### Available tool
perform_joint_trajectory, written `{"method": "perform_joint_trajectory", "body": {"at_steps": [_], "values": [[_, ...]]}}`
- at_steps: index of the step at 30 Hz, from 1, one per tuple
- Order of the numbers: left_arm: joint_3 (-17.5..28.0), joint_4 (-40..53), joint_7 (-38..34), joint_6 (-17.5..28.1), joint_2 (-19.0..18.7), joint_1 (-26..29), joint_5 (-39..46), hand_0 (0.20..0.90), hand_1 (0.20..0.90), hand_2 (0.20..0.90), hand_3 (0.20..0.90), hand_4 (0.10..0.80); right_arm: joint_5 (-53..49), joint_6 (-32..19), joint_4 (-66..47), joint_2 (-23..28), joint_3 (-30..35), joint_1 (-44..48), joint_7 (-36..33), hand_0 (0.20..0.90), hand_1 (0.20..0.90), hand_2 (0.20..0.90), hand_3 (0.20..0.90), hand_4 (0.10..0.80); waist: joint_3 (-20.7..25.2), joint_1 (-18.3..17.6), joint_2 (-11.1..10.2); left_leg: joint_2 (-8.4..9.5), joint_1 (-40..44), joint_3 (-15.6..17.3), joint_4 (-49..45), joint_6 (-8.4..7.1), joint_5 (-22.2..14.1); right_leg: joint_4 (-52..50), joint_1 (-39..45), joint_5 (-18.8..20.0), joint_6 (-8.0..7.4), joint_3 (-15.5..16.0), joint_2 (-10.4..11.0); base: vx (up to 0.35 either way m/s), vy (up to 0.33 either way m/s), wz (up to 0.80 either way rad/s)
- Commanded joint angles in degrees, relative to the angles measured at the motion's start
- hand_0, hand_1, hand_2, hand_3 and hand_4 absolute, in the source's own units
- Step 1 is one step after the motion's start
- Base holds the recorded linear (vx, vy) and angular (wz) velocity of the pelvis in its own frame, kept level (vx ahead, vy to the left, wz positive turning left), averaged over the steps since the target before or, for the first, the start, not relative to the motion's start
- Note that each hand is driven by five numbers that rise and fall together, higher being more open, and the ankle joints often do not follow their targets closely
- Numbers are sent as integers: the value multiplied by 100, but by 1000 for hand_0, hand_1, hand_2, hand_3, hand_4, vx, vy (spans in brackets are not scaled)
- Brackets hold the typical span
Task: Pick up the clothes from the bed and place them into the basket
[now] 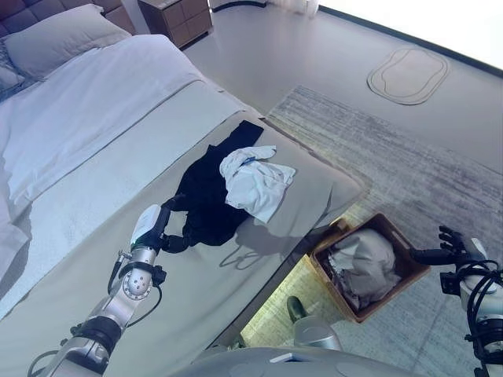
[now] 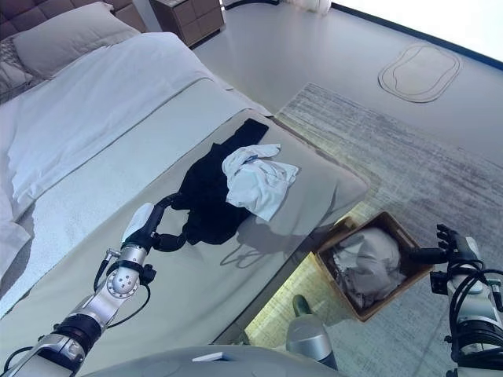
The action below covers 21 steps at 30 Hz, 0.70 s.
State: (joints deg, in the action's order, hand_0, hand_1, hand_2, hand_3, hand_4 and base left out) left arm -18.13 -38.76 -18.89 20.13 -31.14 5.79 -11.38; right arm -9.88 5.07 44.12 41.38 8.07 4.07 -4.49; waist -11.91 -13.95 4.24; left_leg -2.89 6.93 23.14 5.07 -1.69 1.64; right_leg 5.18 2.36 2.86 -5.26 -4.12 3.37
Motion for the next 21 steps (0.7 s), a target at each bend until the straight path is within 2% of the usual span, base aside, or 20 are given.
{"method": "perform_joint_trajectory", "body": {"at_steps": [1,5,6,11,12,16,21], "values": [[137,346,-198,300,-114,617,1,900,900,900,900,800,40,-470,-448,402,195,325,-201,900,900,900,900,800,323,69,-40,-6,102,-320,-675,50,-921,-675,-572,-151,-162,450,64,0,0,0],[141,361,-252,262,-49,596,7,900,900,900,900,800,208,-418,-664,347,177,278,-374,900,900,900,900,800,311,71,-20,-2,101,-337,-664,44,-914,-687,-568,-167,-165,456,69,0,0,0],[140,349,-291,244,-3,589,13,900,900,900,900,800,296,-318,-741,334,187,270,-591,900,900,900,900,800,313,84,-18,-3,99,-352,-663,40,-906,-688,-558,-172,-166,467,72,0,0,0],[115,362,-402,175,102,538,3,900,900,900,900,800,829,-390,-1035,319,67,398,-842,900,900,900,900,800,297,189,-27,-12,62,-449,-659,22,-868,-697,-517,-211,-146,549,80,9,2,2],[103,374,-450,102,124,529,42,900,900,900,900,800,1151,-617,-1106,325,38,433,-860,900,900,900,900,800,273,209,-24,-16,80,-484,-665,22,-890,-708,-480,-243,-152,574,81,22,5,4],[76,310,-537,203,223,467,-36,900,900,900,900,800,1498,-563,-1465,387,-311,780,-1059,900,900,900,900,800,243,426,-59,14,-25,-661,-673,-4,-825,-764,-463,-313,-100,708,96,13,-5,14],[129,328,-493,266,237,335,-108,900,900,900,900,800,2106,-736,-1803,431,-778,1160,-1131,900,900,900,900,800,162,723,-99,78,-150,-938,-701,-17,-782,-878,-426,-444,-37,913,130,28,-18,23]]}}
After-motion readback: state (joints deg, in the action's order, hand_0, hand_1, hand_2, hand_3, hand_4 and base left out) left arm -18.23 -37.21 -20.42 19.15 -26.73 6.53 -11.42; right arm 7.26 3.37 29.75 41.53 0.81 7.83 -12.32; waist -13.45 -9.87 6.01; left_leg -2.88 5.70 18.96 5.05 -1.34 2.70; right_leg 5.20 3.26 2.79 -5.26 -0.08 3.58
